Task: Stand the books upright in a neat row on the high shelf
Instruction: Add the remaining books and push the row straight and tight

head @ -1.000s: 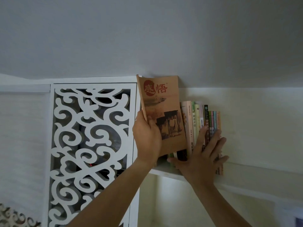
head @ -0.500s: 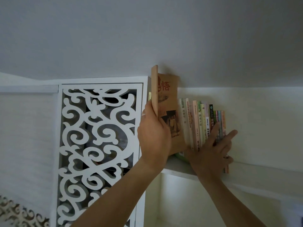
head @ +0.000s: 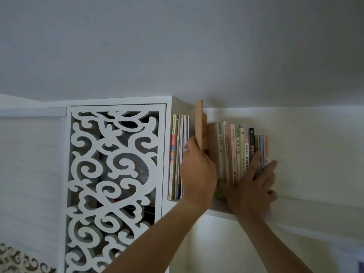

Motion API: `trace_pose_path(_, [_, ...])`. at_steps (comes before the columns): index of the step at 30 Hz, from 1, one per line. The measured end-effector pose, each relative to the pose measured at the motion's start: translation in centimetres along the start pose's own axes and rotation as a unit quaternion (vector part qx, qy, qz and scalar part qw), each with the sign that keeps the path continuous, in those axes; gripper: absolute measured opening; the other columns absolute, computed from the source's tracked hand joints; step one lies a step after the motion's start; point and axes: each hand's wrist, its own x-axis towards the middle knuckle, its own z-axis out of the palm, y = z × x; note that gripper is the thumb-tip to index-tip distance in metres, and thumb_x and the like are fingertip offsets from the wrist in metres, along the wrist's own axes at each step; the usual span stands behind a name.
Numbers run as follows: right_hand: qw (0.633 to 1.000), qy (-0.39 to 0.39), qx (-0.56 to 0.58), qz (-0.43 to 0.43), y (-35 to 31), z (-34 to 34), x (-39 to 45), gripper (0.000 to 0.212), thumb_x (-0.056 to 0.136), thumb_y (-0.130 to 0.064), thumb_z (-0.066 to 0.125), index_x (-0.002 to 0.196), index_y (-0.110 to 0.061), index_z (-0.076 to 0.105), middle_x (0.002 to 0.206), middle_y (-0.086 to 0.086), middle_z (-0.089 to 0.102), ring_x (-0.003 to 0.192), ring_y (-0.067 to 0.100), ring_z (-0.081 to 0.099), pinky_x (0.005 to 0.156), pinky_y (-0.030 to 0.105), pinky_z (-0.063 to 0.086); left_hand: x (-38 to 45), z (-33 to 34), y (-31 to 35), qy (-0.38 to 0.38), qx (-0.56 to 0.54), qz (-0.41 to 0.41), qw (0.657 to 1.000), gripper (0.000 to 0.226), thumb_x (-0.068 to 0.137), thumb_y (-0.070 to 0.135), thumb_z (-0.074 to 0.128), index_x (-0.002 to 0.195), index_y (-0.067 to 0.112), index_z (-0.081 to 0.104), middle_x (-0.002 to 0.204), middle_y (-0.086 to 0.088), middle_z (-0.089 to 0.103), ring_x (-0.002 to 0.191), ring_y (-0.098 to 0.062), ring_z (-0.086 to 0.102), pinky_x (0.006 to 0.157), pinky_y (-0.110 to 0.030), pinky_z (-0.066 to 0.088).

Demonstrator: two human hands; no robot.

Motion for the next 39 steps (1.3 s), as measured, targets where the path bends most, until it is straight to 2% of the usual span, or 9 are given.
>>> trace_pose_path(4, [1.000, 0.000, -0.017, -0.017, 0.8, 0.0, -0.2, 0.147, 0.057, -0.075, 0.078, 0.163, -0.023, -0.009, 0.166, 0.025, 0.000, 0.144, 0.046, 0.024, 0.098, 0.061, 0.040, -0.1, 3.3, -3.9, -0.006, 0.002, 0.003, 1.000, 0.026, 0.105, 0.017, 0.049, 0.131, 0.018, 0.053, 0.112, 0.003, 0.060, 0.086, -0.004, 0.058, 0.085, -0.031, 0.060])
trace_pose_path(6, [0.999, 0.002, -0.020, -0.029, 1.1, 0.1, -0.2, 0.148, 0.056, -0.074, 0.080, 0.163, -0.023, -0.008, 0.165, 0.026, 0.002, 0.143, 0.048, 0.026, 0.097, 0.063, 0.041, -0.7, 4.1, -6.1, -0.010, 0.033, 0.051, 0.998, 0.036, 0.103, 0.017, 0.052, 0.139, 0.016, 0.046, 0.128, -0.002, 0.055, 0.086, -0.006, 0.061, 0.080, -0.027, 0.061])
trace_pose_path(10, [0.999, 0.013, -0.020, -0.040, 1.7, 0.3, -0.1, 0.144, 0.057, -0.073, 0.080, 0.164, -0.023, -0.003, 0.165, 0.026, 0.005, 0.142, 0.048, 0.028, 0.096, 0.065, 0.042, -1.7, 4.9, -9.6, 0.017, 0.130, 0.179, 0.975, 0.067, 0.094, 0.015, 0.061, 0.153, 0.001, 0.032, 0.145, -0.020, 0.041, 0.121, -0.030, 0.058, 0.099, -0.042, 0.057])
trace_pose_path(16, [0.999, 0.007, -0.026, -0.032, 1.9, 0.5, 0.0, 0.144, 0.056, -0.078, 0.077, 0.163, -0.025, -0.004, 0.165, 0.024, 0.006, 0.137, 0.047, 0.033, 0.096, 0.064, 0.044, -0.2, 5.1, -10.6, 0.011, 0.260, 0.230, 0.938, 0.080, 0.091, 0.019, 0.052, 0.160, -0.001, 0.019, 0.168, -0.022, 0.016, 0.157, -0.035, 0.017, 0.123, -0.055, 0.027])
trace_pose_path(22, [0.993, -0.020, 0.118, 0.012, 2.2, -0.2, 0.7, 0.149, 0.055, -0.070, 0.086, 0.159, -0.035, -0.016, 0.165, 0.018, 0.002, 0.141, 0.053, 0.030, 0.102, 0.069, 0.043, 1.0, 4.9, -11.9, 0.013, 0.294, 0.278, 0.914, 0.079, 0.093, 0.020, 0.057, 0.161, 0.003, 0.020, 0.169, -0.022, 0.010, 0.158, -0.037, 0.009, 0.124, -0.058, 0.022])
trace_pose_path(25, [0.983, -0.071, 0.163, 0.048, 2.3, -1.1, 1.2, 0.152, 0.047, -0.081, 0.081, 0.155, -0.042, -0.019, 0.153, 0.023, 0.030, 0.133, 0.047, 0.045, 0.100, 0.063, 0.049, 1.1, 5.0, -12.4, 0.013, 0.261, 0.310, 0.914, 0.067, 0.096, 0.023, 0.061, 0.158, 0.015, 0.037, 0.168, -0.020, 0.017, 0.158, -0.036, 0.012, 0.122, -0.060, 0.024])
trace_pose_path(28, [0.986, -0.081, 0.139, 0.044, 2.1, -1.3, 1.5, 0.147, 0.045, -0.085, 0.079, 0.157, -0.037, -0.003, 0.133, 0.016, 0.052, 0.115, 0.038, 0.059, 0.088, 0.053, 0.057, 1.1, 5.0, -12.7, 0.019, 0.208, 0.300, 0.931, 0.050, 0.102, 0.032, 0.053, 0.146, 0.009, 0.055, 0.168, -0.018, 0.021, 0.158, -0.033, 0.013, 0.124, -0.058, 0.022])
trace_pose_path(33, [0.993, -0.048, 0.104, 0.028, 0.3, -0.2, 1.0, 0.137, 0.043, -0.093, 0.071, 0.152, -0.028, 0.016, 0.117, 0.009, 0.058, 0.100, 0.030, 0.063, 0.076, 0.046, 0.060, 0.8, 5.1, -12.3, 0.034, 0.147, 0.276, 0.949, 0.073, 0.103, 0.043, 0.045, 0.158, -0.003, 0.026, 0.169, -0.018, 0.013, 0.158, -0.033, 0.010, 0.127, -0.052, 0.019])
trace_pose_path(39, [0.996, -0.034, 0.085, 0.020, -2.0, 0.9, -0.3, 0.122, 0.053, -0.098, 0.056, 0.147, -0.028, 0.022, 0.113, 0.008, 0.057, 0.095, 0.027, 0.061, 0.071, 0.039, 0.057, 0.9, 4.9, -11.9, 0.042, 0.169, 0.282, 0.943, 0.069, 0.104, 0.035, 0.046, 0.160, 0.002, 0.024, 0.169, -0.019, 0.011, 0.158, -0.033, 0.009, 0.125, -0.054, 0.022])
